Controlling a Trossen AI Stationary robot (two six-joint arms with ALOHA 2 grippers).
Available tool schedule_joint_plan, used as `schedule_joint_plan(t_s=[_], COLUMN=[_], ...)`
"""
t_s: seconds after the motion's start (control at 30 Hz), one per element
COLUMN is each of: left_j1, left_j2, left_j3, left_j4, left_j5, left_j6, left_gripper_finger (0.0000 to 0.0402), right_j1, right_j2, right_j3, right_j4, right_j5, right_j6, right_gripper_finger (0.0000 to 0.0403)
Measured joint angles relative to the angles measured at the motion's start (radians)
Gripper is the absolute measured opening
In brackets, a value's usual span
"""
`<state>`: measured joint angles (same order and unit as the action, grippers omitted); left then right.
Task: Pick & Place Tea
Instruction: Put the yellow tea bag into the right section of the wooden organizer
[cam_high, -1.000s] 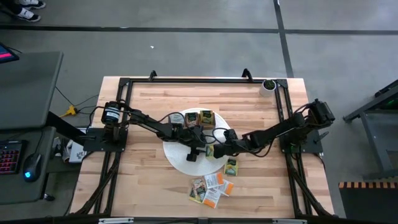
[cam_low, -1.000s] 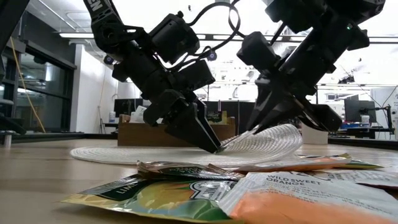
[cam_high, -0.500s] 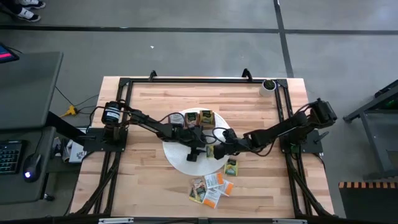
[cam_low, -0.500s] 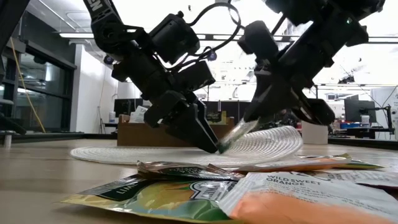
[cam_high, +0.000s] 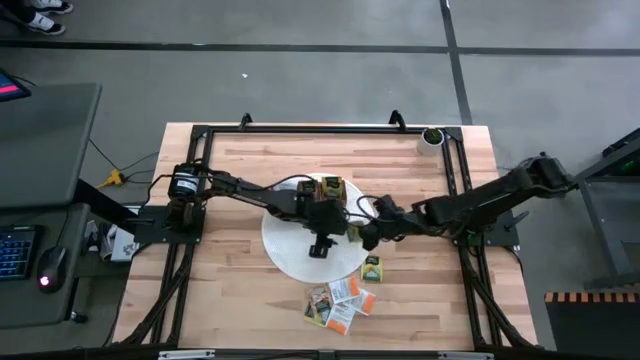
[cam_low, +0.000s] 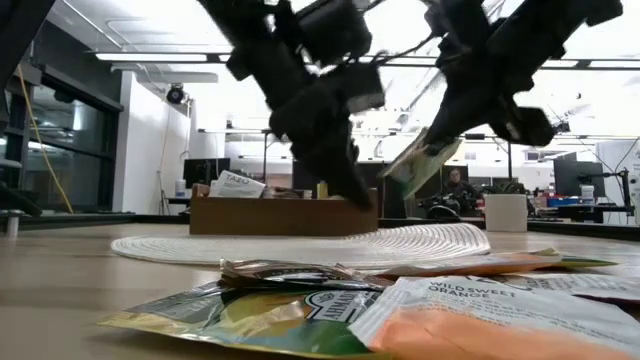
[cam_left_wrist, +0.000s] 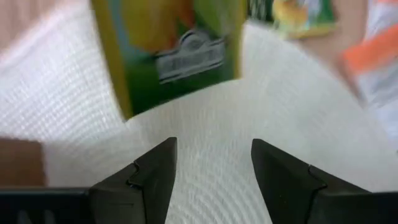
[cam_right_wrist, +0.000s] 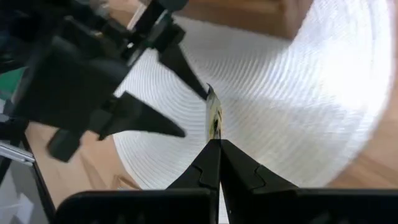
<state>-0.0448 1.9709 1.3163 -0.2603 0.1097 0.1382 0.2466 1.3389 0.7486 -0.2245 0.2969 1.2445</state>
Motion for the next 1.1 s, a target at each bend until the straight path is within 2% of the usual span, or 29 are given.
schedule_joint_plan(t_s=[0.23, 0.4, 0.5, 0.67, 0.73, 0.8, 0.9, 0.97, 1.03, 1.1], left_j1=[0.0, 0.013, 0.056, 0.162, 0.209, 0.255, 0.33, 0.371, 0.414, 0.441], left_j2=[-0.001, -0.002, -0.007, -0.098, -0.136, -0.161, -0.258, -0.323, -0.408, -0.486], left_j3=[0.176, 0.327, 0.393, 0.407, 0.397, 0.405, 0.379, 0.353, 0.291, 0.224], left_j4=[-0.158, -0.385, -0.51, -0.595, -0.693, -0.678, -0.753, -0.681, -0.695, -0.618], left_j5=[0.021, -0.032, 0.004, 0.156, 0.179, 0.198, 0.219, 0.258, 0.304, 0.336], left_j6=[0.007, 0.011, 0.008, 0.036, 0.05, 0.062, 0.068, 0.066, 0.053, 0.027], left_gripper_finger=[0.0204, 0.0204, 0.0204, 0.0204, 0.0204, 0.0204, 0.0204, 0.0204, 0.0204, 0.0204], right_j1=[0.0, 0.0, 0.0, -0.006, -0.019, -0.039, -0.081, -0.12, -0.168, -0.226], right_j2=[-0.182, -0.288, -0.336, -0.378, -0.379, -0.377, -0.372, -0.371, -0.372, -0.371], right_j3=[0.0, 0.0, 0.0, 0.0, 0.0, 0.0, 0.0, 0.0, 0.0, 0.0], right_j4=[-0.18, -0.256, -0.297, -0.338, -0.339, -0.34, -0.334, -0.322, -0.279, -0.227], right_j5=[0.031, 0.049, 0.061, 0.06, 0.036, 0.003, -0.038, -0.066, -0.11, -0.169], right_j6=[-0.085, -0.137, -0.175, -0.254, -0.285, -0.322, -0.369, -0.411, -0.47, -0.534], right_gripper_finger=[0.0, 0.0, 0.0, 0.0, 0.0, 0.0, 0.0, 0.0, 0.0, 0.0])
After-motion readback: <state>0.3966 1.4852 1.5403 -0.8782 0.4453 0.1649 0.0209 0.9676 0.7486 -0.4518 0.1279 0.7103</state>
